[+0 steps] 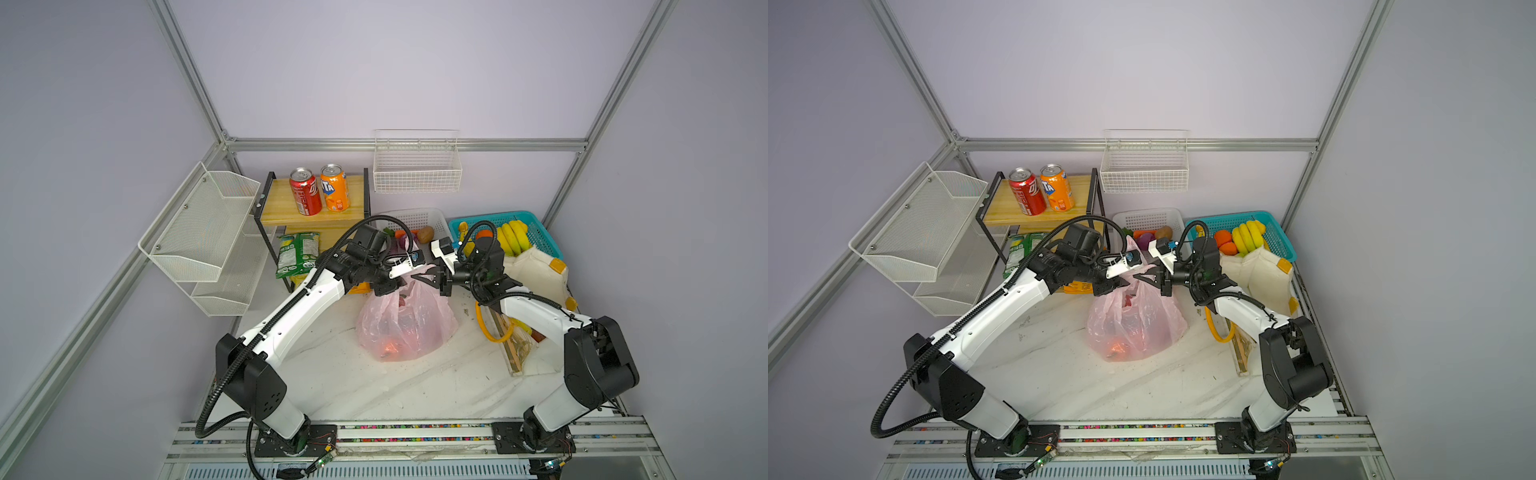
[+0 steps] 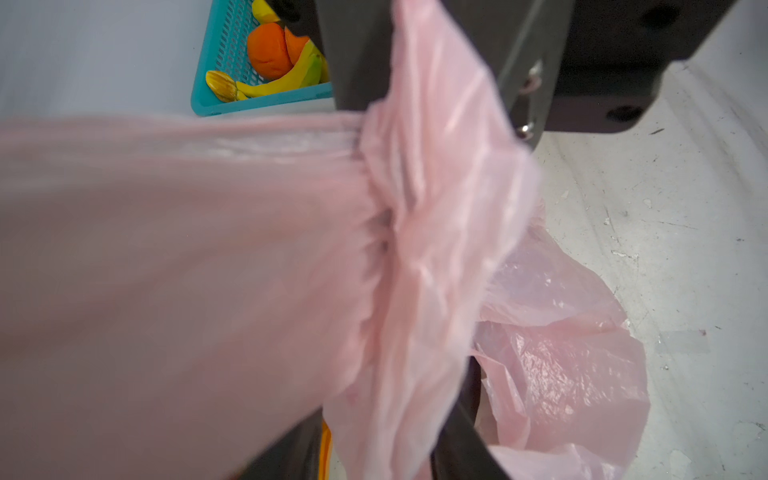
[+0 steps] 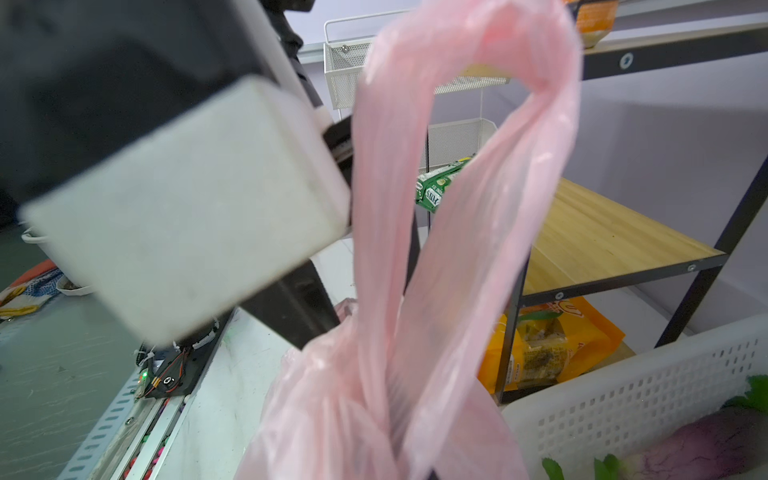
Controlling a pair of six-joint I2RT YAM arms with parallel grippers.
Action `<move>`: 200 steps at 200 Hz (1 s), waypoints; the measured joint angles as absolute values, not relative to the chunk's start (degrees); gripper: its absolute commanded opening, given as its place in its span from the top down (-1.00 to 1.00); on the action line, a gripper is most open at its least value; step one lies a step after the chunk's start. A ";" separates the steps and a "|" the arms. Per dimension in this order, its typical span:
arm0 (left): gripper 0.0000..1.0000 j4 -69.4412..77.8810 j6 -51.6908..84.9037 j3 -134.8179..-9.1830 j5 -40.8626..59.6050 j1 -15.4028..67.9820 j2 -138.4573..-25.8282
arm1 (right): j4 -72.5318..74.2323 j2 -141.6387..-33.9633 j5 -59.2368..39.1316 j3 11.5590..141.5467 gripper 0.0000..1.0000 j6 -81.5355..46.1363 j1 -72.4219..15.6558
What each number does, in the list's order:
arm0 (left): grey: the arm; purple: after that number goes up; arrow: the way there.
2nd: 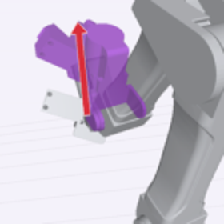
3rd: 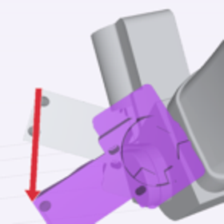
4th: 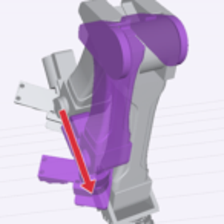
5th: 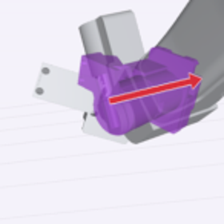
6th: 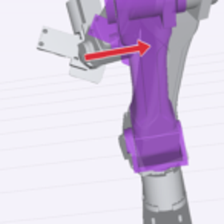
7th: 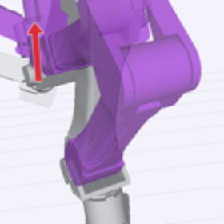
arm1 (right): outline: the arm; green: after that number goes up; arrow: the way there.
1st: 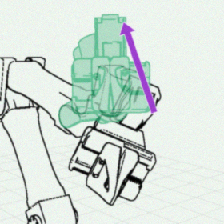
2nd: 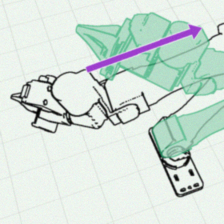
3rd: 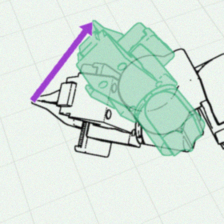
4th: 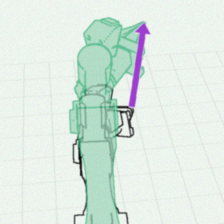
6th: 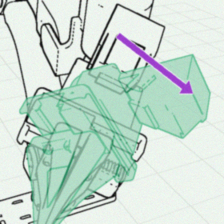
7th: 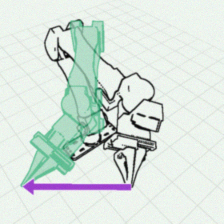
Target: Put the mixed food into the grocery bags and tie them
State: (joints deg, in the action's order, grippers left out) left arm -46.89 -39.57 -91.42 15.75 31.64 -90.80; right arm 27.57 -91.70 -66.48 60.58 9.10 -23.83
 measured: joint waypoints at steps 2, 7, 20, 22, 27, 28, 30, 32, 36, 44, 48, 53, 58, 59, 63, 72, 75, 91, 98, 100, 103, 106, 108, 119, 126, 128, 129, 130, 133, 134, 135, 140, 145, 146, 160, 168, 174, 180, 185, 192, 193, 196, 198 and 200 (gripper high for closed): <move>-0.09 -46.85 -39.42 -91.42 15.97 31.48 -90.63 | 27.55 -91.68 -66.43 60.51 0.92 9.17 -23.83; -0.16 -46.89 -38.54 -91.42 16.69 31.16 -90.39 | 27.46 -91.66 -66.37 60.38 0.92 9.26 -23.83; -0.27 -46.76 -36.58 -91.39 19.31 29.69 -89.19 | 27.27 -91.48 -65.91 60.07 0.92 9.50 -23.83; -0.29 -46.61 -36.16 -91.39 19.88 29.34 -88.88 | 27.22 -91.42 -65.84 60.05 0.92 9.54 -23.83; -0.31 -46.41 -35.11 -91.39 21.04 28.62 -88.31 | 27.22 -91.37 -65.67 59.96 0.92 9.56 -23.83; -0.32 -46.30 -34.81 -91.39 21.47 28.36 -88.09 | 27.20 -91.35 -65.67 59.96 0.93 9.56 -23.83; -0.33 -46.04 -34.28 -91.39 22.09 27.97 -87.77 | 27.20 -91.26 -65.63 59.94 0.92 9.58 -23.83; -0.35 -45.87 -33.95 -91.39 22.52 27.70 -87.57 | 27.18 -91.26 -65.56 59.90 0.92 9.61 -23.83; -0.38 -45.30 -32.67 -91.37 23.90 26.94 -86.94 | 27.18 -91.09 -65.45 59.81 0.92 9.63 -23.83; -0.42 -43.77 -30.24 -91.24 26.37 25.69 -85.76 | 27.18 -90.78 -65.32 59.55 0.92 9.67 -23.83; -0.43 -42.74 -28.53 -91.22 27.68 25.04 -85.17 | 27.18 -90.63 -65.32 59.42 0.92 9.69 -23.83; -0.45 -41.45 -26.70 -91.22 29.02 24.45 -84.53 | 27.18 -90.43 -65.32 59.29 0.92 9.69 -23.83; -0.46 -40.01 -24.86 -91.22 30.41 23.99 -84.05 | 27.18 -90.28 -65.30 59.20 0.93 9.69 -23.83; -0.46 -39.81 -24.56 -91.22 30.59 23.94 -83.99 | 27.16 -90.24 -65.32 59.20 0.92 9.69 -23.83; -0.48 -38.46 -22.94 -91.22 31.79 23.77 -83.72 | 27.16 -90.08 -65.25 59.13 0.92 9.69 -23.86; -0.49 -35.94 -19.88 -91.24 34.15 23.68 -83.55 | 27.16 -89.82 -65.25 59.02 0.92 9.69 -23.83; -0.50 -35.07 -18.81 -91.24 34.92 23.68 -83.57 | 27.18 -89.71 -65.21 59.00 0.93 9.69 -23.83; -0.53 -31.24 -13.72 -91.29 39.05 23.94 -84.71 | 27.18 -89.25 -65.10 58.76 0.92 9.69 -23.83; -0.55 -29.58 -11.53 -91.31 40.62 24.03 -85.65 | 27.18 -89.06 -65.08 58.61 0.92 9.69 -23.83; -0.56 -29.28 -11.11 -91.31 40.91 24.05 -85.82 | 27.16 -88.99 -65.06 58.57 0.93 9.69 -23.83; -0.57 -28.60 -10.26 -91.31 41.50 24.08 -86.30 | 27.14 -88.90 -65.06 58.48 0.92 9.69 -23.83; -0.57 -27.99 -9.43 -91.31 42.06 24.08 -86.72 | 27.16 -88.82 -64.97 58.46 0.92 9.67 -23.83; -0.58 -27.53 -8.88 -91.31 42.39 24.08 -87.09 | 27.14 -88.79 -64.97 58.37 0.92 9.69 -23.83; -0.59 -25.67 -6.22 -91.39 43.97 24.08 -88.95 | 27.16 -88.64 -64.90 58.19 0.92 9.69 -23.86; -0.60 -24.62 -4.75 -91.39 44.80 24.08 -90.17 | 27.16 -88.64 -64.86 58.13 0.92 9.67 -23.86; -0.60 -24.32 -4.27 -91.39 44.99 24.08 -90.50 | 27.16 -88.64 -64.84 58.11 0.92 9.67 -23.86; -0.60 -24.25 -4.08 -91.39 45.04 24.08 -90.63 | 27.16 -88.64 -64.82 58.08 0.92 9.67 -23.86; -0.59 -24.10 -3.77 -91.39 45.15 24.08 -90.89 | 27.16 -88.64 -64.79 58.06 0.92 9.67 -23.86; -0.59 -23.79 -3.38 -91.42 45.36 24.08 -91.29 | 27.16 -88.64 -64.77 58.00 0.92 9.67 -23.86; -0.59 -23.73 -3.27 -91.39 45.43 24.08 -91.39 | 27.16 -88.64 -64.77 57.98 0.93 9.67 -23.86; -0.59 -23.53 -2.90 -91.39 45.54 24.08 -91.64 | 27.16 -88.64 -64.75 57.98 0.92 9.67 -23.86; -0.58 -23.11 -1.98 -91.42 45.98 24.08 -92.36 | 27.16 -88.62 -64.73 57.89 0.93 9.67 -23.86; -0.57 -22.76 -0.91 -91.42 46.41 24.08 -93.08 | 27.16 -88.60 -64.66 57.82 0.92 9.67 -23.86; -0.56 -22.70 -0.86 -91.42 46.44 24.08 -93.17 | 27.16 -88.60 -64.66 57.82 0.92 9.67 -23.86; -0.47 -21.19 1.61 -91.42 47.55 24.10 -94.74 | 27.14 -88.60 -64.36 57.67 0.92 9.67 -23.86; -0.38 -20.01 3.20 -91.42 48.10 24.14 -95.35 | 27.14 -88.60 -64.20 57.60 0.92 9.67 -23.86; -0.31 -19.00 4.21 -91.42 48.42 24.14 -95.59 | 27.11 -88.60 -64.14 57.60 0.92 9.67 -23.86; -0.22 -18.13 5.37 -91.42 48.66 24.14 -95.68 | 27.11 -88.60 -64.03 57.60 0.92 9.67 -23.86; -0.14 -17.19 6.46 -91.42 48.93 24.14 -95.68 | 27.03 -88.60 -63.94 57.60 0.92 9.67 -23.86; 0.00 -15.92 7.29 -91.42 49.28 24.14 -95.64 | 26.85 -88.60 -63.83 57.60 0.92 9.69 -23.86; 0.01 -15.62 7.27 -91.42 49.34 24.14 -95.59 | 26.81 -88.60 -63.83 57.60 0.92 9.69 -23.86; 0.08 -15.16 8.08 -91.42 49.56 24.14 -95.55 | 26.76 -88.60 -63.81 57.60 0.92 9.69 -23.86; 0.12 -14.72 7.94 -91.42 49.54 24.14 -95.55 | 26.72 -88.60 -63.79 57.60 0.91 9.69 -23.86; 0.16 -14.50 8.05 -91.42 49.54 24.14 -95.50 | 26.63 -88.60 -63.77 57.60 0.91 9.69 -23.86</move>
State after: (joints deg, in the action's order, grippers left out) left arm -14.50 8.05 -91.42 49.54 24.14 -95.50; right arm 26.63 -88.60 -63.77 57.60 9.69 -23.86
